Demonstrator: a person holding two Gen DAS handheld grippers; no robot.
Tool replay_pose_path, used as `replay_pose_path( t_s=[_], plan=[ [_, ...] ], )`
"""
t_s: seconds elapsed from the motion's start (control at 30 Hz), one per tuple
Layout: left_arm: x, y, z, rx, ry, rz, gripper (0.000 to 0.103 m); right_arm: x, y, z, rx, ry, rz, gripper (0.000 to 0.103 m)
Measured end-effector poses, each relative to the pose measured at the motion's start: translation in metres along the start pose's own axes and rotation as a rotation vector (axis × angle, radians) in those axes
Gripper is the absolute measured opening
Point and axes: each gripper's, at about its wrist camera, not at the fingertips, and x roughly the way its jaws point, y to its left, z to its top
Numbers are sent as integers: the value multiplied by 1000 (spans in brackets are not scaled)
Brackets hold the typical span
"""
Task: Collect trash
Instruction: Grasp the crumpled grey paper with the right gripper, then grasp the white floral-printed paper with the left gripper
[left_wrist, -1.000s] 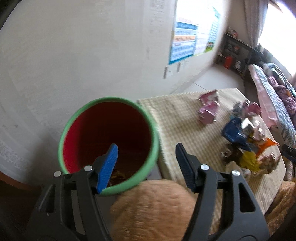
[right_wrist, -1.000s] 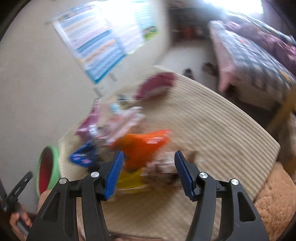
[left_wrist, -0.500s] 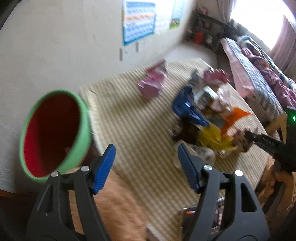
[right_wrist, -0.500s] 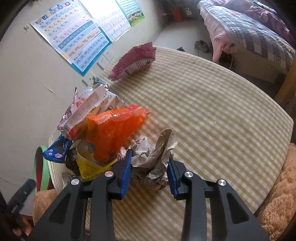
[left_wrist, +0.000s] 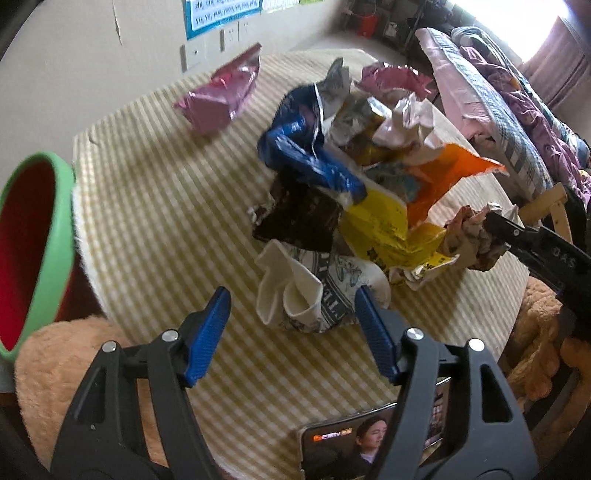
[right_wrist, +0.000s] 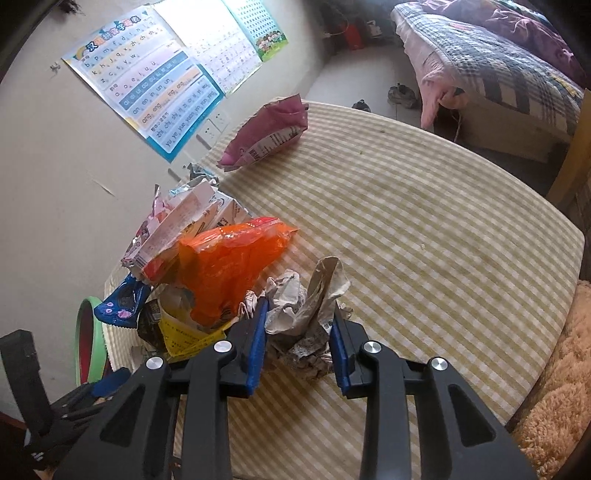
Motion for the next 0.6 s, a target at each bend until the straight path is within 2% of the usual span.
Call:
replay_pose_path(
  t_s=[0.07,0.17,0.23,0.27,0.43,0.47,0.6],
  plan=[
    [2,-4,0,8,-9,0,72,2,0,-1,3,5,2,30],
    [10,-9,1,33,-7,8,72,4,2,-1,-6,10,3,30],
    [10,-7,1,7,-4,-22,65,4,3,-1,-16,7,0,30],
    [10,-7,1,3,-4,-36,58,4,3,-1,-16,6,-1,30],
    [4,-5,-3,29,-13,-32,47,4,1,-1,-6,9,2,30],
    [1,-1,-6,22,-13,-17,31,4,1,-1,-9,9,2,30],
    [-4,20,-10,-38,-1,-8,32,4,1,-1,-6,10,4,30]
  ],
)
